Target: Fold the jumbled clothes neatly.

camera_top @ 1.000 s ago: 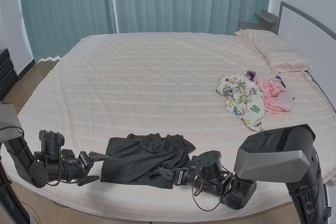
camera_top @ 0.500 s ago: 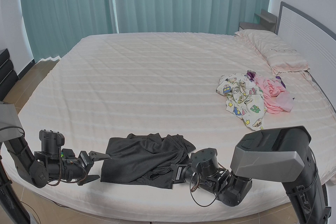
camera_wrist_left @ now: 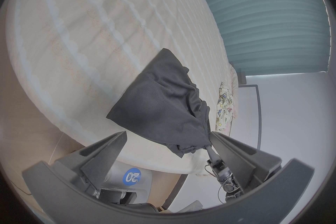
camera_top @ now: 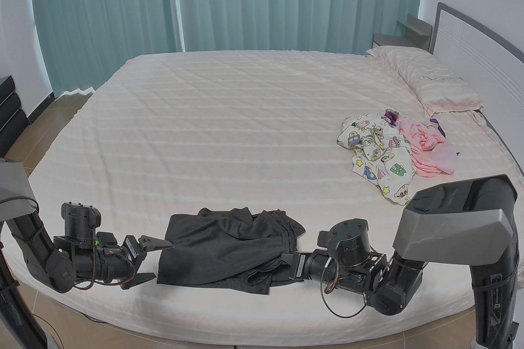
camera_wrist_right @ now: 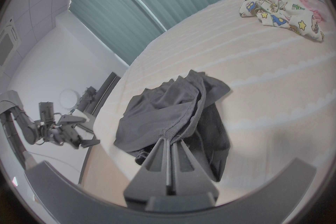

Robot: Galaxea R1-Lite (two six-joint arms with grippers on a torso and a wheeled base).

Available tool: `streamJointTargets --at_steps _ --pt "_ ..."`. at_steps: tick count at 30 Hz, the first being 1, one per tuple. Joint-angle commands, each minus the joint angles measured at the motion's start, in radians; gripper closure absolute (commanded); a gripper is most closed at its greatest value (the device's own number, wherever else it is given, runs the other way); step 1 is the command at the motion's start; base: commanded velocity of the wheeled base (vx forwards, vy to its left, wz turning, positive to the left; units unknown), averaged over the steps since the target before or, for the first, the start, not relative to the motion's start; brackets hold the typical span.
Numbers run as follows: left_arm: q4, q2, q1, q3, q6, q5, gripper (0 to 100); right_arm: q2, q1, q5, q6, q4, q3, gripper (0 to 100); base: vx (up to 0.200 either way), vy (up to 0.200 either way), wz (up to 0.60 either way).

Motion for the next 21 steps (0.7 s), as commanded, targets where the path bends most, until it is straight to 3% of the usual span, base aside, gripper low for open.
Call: streamJointTargets --at_steps 1,4,9,17,18,21 --pt "0.0 0.002 0.0 0.0 -0.001 0.0 0 -0.08 -0.031 0.067 -0.001 0.002 0.056 100 0.0 0.0 0.0" --pt "0.0 0.002 -0.001 0.0 -0.001 0.0 0 -0.077 -0.068 0.081 -0.006 0.013 0.039 100 0.0 0.0 0.0" --pt "0.0 0.002 0.0 -0.001 -0.002 0.0 0 -0.075 -0.128 0.159 -0.017 0.019 0.036 100 0.0 0.0 0.0" --pt "0.0 0.002 0.0 -0.001 -0.002 0.0 0 -0.023 -0.136 0.17 -0.055 0.053 0.022 100 0.0 0.0 0.0" --pt "0.0 0.002 -0.001 -0.001 -0.002 0.0 0 -0.015 -0.136 0.168 -0.061 0.053 0.014 0 0.0 0.0 0.0" --pt "0.0 0.002 0.0 -0.001 -0.002 0.0 0 -0.011 -0.143 0.164 -0.066 0.049 -0.005 0 0.0 0.0 0.0"
